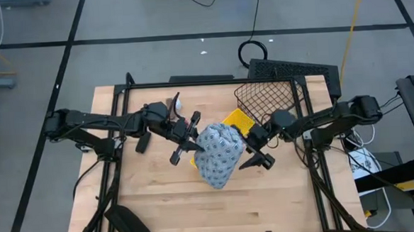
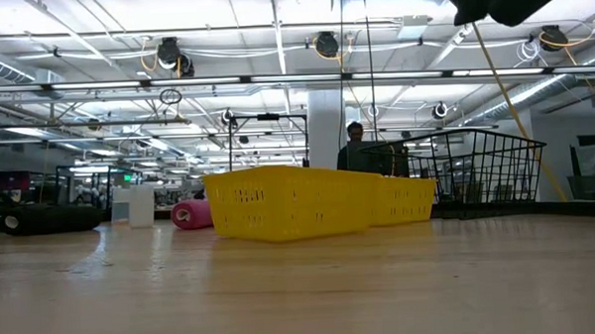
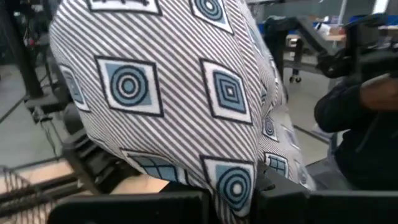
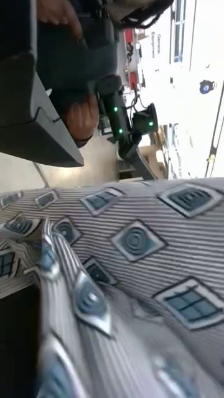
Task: Pick & place medical supplies in basket/bin
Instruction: Put the hospital gown into the black wire basket
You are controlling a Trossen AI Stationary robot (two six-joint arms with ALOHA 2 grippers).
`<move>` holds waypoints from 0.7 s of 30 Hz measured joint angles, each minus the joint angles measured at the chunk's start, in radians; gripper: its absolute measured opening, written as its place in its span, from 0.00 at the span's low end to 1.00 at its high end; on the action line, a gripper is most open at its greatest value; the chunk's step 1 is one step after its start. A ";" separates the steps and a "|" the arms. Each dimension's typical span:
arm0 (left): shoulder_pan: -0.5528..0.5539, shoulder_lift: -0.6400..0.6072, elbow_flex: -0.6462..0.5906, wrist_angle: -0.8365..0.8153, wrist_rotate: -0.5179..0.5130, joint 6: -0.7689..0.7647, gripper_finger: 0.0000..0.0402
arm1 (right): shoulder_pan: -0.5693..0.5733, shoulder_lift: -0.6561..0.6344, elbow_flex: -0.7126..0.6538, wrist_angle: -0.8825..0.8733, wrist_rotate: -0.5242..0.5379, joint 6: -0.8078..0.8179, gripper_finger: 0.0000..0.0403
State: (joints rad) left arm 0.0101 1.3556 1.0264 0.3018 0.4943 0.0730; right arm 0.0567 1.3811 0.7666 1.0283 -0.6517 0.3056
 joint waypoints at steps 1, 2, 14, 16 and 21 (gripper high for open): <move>0.005 0.000 0.000 -0.004 0.000 0.000 0.06 | 0.009 0.008 0.007 -0.001 0.000 -0.001 0.69; 0.010 0.000 0.000 -0.007 -0.001 0.000 0.06 | 0.017 0.014 0.014 -0.003 0.000 -0.002 0.69; 0.038 0.000 0.000 -0.002 -0.311 0.042 0.06 | 0.036 0.031 0.027 -0.012 0.335 -0.102 0.69; 0.038 0.000 0.000 0.015 -0.369 0.057 0.06 | 0.036 0.030 0.027 -0.012 0.397 -0.134 0.69; 0.025 0.000 0.000 0.063 -0.501 0.107 0.06 | 0.037 0.030 0.027 -0.006 0.517 -0.216 0.69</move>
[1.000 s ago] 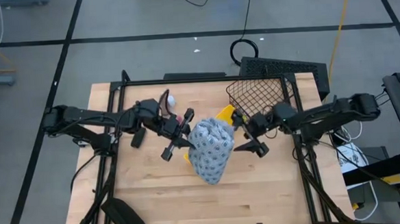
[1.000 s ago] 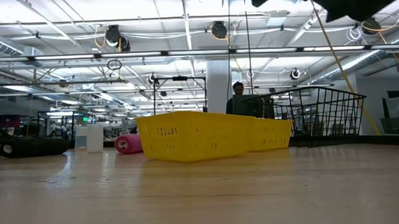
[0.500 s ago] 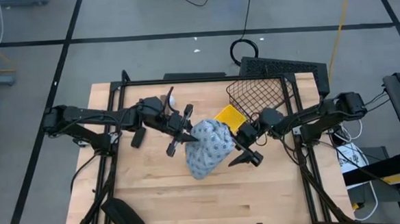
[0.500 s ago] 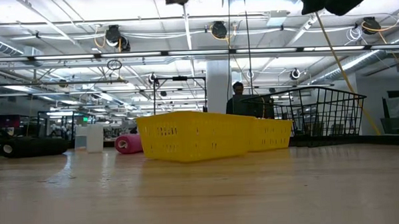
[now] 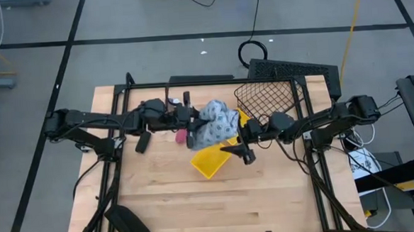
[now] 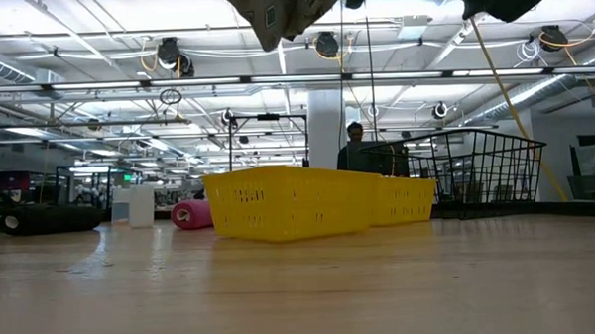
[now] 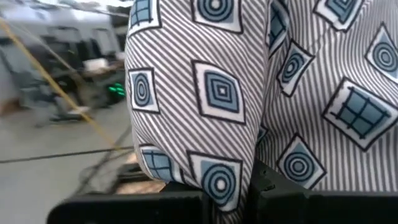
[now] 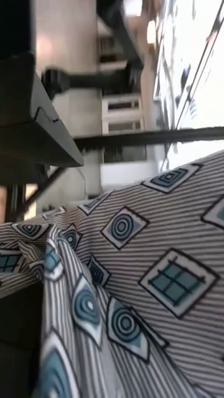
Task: Pick & place medical supplies in basket/bin
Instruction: Put the hospital gown into the black wire basket
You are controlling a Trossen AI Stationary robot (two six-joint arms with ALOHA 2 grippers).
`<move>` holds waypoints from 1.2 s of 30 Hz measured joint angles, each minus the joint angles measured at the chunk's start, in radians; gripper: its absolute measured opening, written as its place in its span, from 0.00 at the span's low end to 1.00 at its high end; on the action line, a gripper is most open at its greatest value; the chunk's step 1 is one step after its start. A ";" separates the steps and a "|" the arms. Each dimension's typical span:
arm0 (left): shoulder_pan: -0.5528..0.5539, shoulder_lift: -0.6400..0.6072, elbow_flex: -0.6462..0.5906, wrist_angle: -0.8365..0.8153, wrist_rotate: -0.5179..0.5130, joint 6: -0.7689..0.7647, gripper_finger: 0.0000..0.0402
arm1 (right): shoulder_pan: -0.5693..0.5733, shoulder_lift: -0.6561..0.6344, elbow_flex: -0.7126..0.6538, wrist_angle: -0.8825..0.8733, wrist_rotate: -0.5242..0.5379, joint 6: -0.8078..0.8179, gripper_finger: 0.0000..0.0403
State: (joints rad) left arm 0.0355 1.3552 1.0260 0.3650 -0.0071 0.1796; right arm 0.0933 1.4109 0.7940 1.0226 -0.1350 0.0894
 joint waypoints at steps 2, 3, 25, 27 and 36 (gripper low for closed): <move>-0.010 0.000 0.000 0.021 -0.044 0.044 0.06 | 0.001 0.000 0.000 0.006 0.041 -0.043 0.69; -0.019 0.000 0.000 0.032 -0.072 0.065 0.06 | 0.001 0.000 0.000 0.006 0.065 -0.071 0.69; -0.202 0.001 0.000 0.140 -0.395 0.226 0.06 | -0.007 0.003 0.000 0.093 0.340 -0.294 0.69; -0.208 0.001 0.000 0.134 -0.356 0.204 0.06 | -0.008 0.003 0.000 0.095 0.287 -0.287 0.69; -0.213 -0.001 0.001 0.065 -0.165 0.040 0.07 | -0.005 0.003 -0.001 0.088 0.116 -0.285 0.56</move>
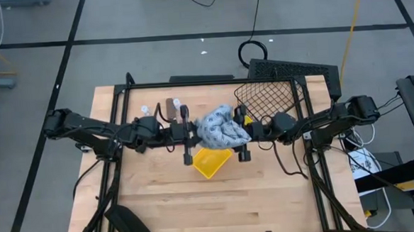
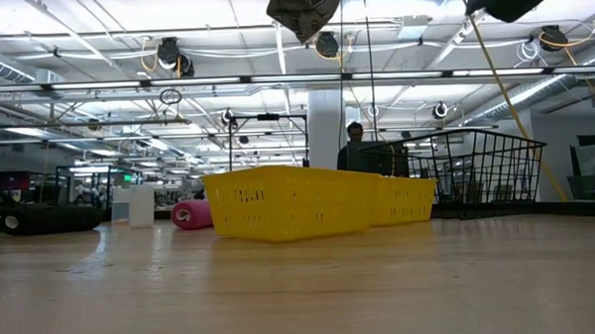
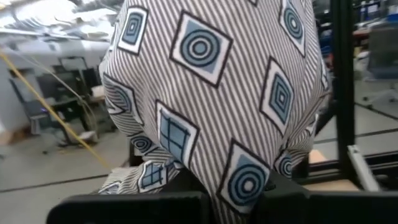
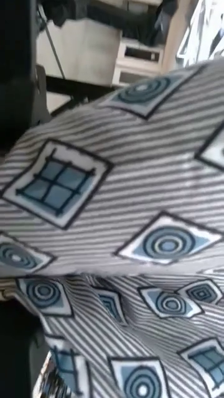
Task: Pick & place medical supplies in basket/bin
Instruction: Put the hospital gown into the black wire basket
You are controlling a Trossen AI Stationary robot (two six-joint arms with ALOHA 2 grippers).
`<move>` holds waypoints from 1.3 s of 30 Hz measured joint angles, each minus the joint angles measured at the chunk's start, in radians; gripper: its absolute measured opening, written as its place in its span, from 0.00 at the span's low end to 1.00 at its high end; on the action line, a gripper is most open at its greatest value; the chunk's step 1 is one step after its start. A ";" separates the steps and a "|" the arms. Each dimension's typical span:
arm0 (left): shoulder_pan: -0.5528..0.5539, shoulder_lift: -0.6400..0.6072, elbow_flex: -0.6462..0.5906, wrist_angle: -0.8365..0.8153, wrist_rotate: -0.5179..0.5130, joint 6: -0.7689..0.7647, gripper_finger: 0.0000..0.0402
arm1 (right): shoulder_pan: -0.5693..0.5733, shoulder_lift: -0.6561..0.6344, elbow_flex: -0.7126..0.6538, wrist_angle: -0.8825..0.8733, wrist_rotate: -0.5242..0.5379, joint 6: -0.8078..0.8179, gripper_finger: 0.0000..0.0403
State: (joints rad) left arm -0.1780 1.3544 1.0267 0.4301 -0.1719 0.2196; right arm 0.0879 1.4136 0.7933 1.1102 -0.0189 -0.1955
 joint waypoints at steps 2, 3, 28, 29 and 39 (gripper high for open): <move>0.000 0.000 0.000 -0.015 0.006 -0.023 0.07 | -0.001 0.000 -0.001 -0.004 -0.032 0.003 0.48; -0.001 -0.001 0.001 -0.023 0.008 -0.032 0.07 | -0.001 0.000 -0.001 -0.008 -0.047 0.009 0.44; -0.091 -0.257 -0.001 -0.291 -0.027 -0.124 0.33 | -0.116 -0.284 0.002 -0.497 -0.107 0.110 0.12; -0.091 -0.267 -0.001 -0.315 -0.028 -0.123 0.33 | -0.130 -0.301 0.002 -0.523 -0.107 0.124 0.12; -0.081 -0.258 0.000 -0.318 -0.200 -0.146 0.33 | -0.153 -0.339 0.000 -0.551 -0.143 0.164 0.12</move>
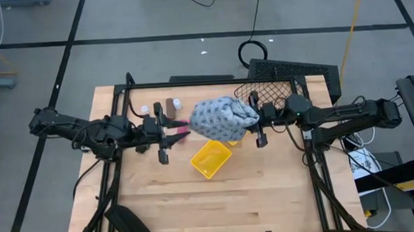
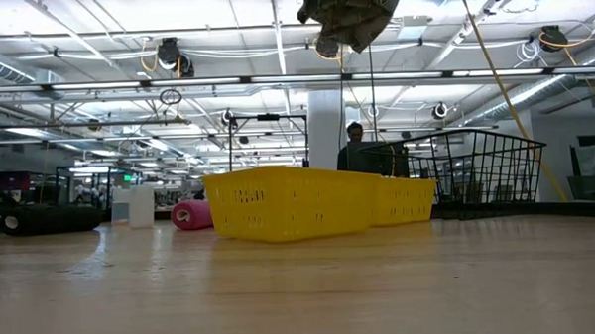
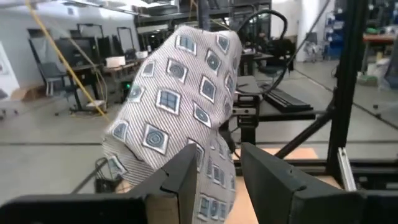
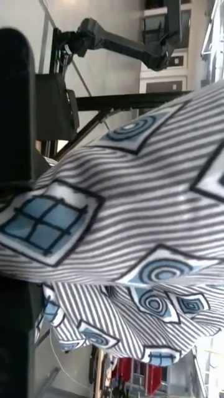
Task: Pick & place medical supplies in basket/bin
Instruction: Put the hospital gown into the black wire basket
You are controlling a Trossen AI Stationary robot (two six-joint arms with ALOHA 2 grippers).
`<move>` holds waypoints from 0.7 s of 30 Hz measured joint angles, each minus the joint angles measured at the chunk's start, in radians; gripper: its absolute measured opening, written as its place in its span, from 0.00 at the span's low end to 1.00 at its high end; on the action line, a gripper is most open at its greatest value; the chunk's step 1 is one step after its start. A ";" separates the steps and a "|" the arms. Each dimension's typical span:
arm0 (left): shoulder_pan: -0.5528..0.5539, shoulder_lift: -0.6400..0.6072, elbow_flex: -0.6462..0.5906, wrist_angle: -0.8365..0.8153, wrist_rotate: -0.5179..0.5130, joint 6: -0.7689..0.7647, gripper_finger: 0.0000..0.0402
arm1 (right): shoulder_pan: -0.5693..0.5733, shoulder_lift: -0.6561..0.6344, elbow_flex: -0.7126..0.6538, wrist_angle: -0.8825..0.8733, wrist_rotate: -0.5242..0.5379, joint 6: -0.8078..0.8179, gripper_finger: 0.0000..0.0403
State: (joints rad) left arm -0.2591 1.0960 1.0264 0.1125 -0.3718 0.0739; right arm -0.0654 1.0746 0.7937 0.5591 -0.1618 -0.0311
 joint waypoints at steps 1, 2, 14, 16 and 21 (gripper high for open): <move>0.004 0.010 0.000 0.003 -0.001 -0.016 0.33 | 0.000 0.001 0.000 0.006 0.002 -0.006 0.12; 0.010 0.022 0.000 0.011 -0.002 -0.028 0.33 | 0.000 0.003 0.000 0.013 0.003 -0.008 0.12; 0.067 0.221 0.000 0.286 -0.032 0.067 0.33 | 0.003 0.105 0.000 0.167 -0.101 0.026 0.12; 0.078 0.240 0.000 0.309 -0.033 0.074 0.33 | 0.015 0.115 0.000 0.189 -0.125 0.031 0.12; 0.103 0.259 0.000 0.331 -0.029 0.068 0.33 | 0.050 0.117 0.000 0.192 -0.141 -0.002 0.12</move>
State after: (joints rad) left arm -0.1559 1.3552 1.0264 0.4431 -0.4004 0.1418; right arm -0.0159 1.1912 0.7937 0.7513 -0.3029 -0.0335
